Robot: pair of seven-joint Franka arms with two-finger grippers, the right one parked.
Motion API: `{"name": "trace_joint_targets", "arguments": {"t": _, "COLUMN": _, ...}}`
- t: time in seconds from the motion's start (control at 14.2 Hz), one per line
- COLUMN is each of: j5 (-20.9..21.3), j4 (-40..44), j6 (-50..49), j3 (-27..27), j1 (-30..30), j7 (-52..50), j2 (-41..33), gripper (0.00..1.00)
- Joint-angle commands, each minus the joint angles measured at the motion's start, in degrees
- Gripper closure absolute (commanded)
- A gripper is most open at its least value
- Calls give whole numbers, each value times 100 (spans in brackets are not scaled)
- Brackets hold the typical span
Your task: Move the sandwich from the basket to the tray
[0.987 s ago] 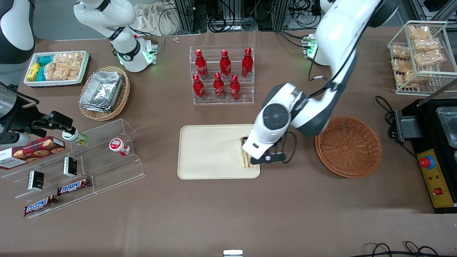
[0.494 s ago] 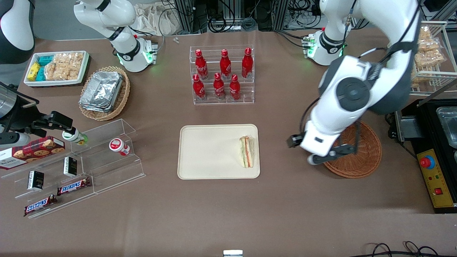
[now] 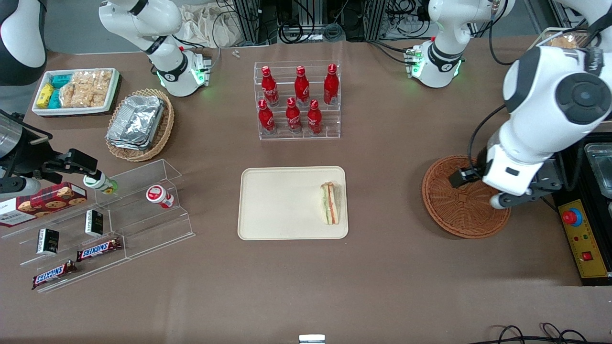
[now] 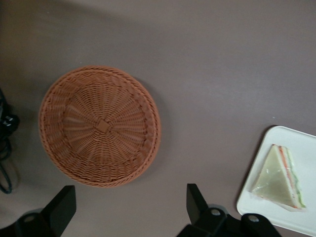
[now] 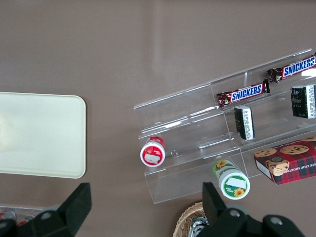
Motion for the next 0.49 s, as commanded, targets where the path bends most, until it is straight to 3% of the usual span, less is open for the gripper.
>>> {"name": "trace_joint_targets", "arguments": {"t": 0.0, "j5": -80, "j4": -212, "j6": -45, "j3": 108, "j1": 312, "j7": 672, "j2": -147, "gripper": 1}}
{"name": "trace_joint_targets", "arguments": {"t": 0.14, "j5": -378, "j4": -291, "j6": -45, "j3": 643, "j1": 164, "j7": 1157, "j2": -261, "gripper": 1}}
{"name": "trace_joint_targets", "arguments": {"t": 0.42, "j5": -572, "j4": -291, "j6": -299, "j3": 1865, "j1": -477, "j7": 2449, "j2": -349, "gripper": 1}}
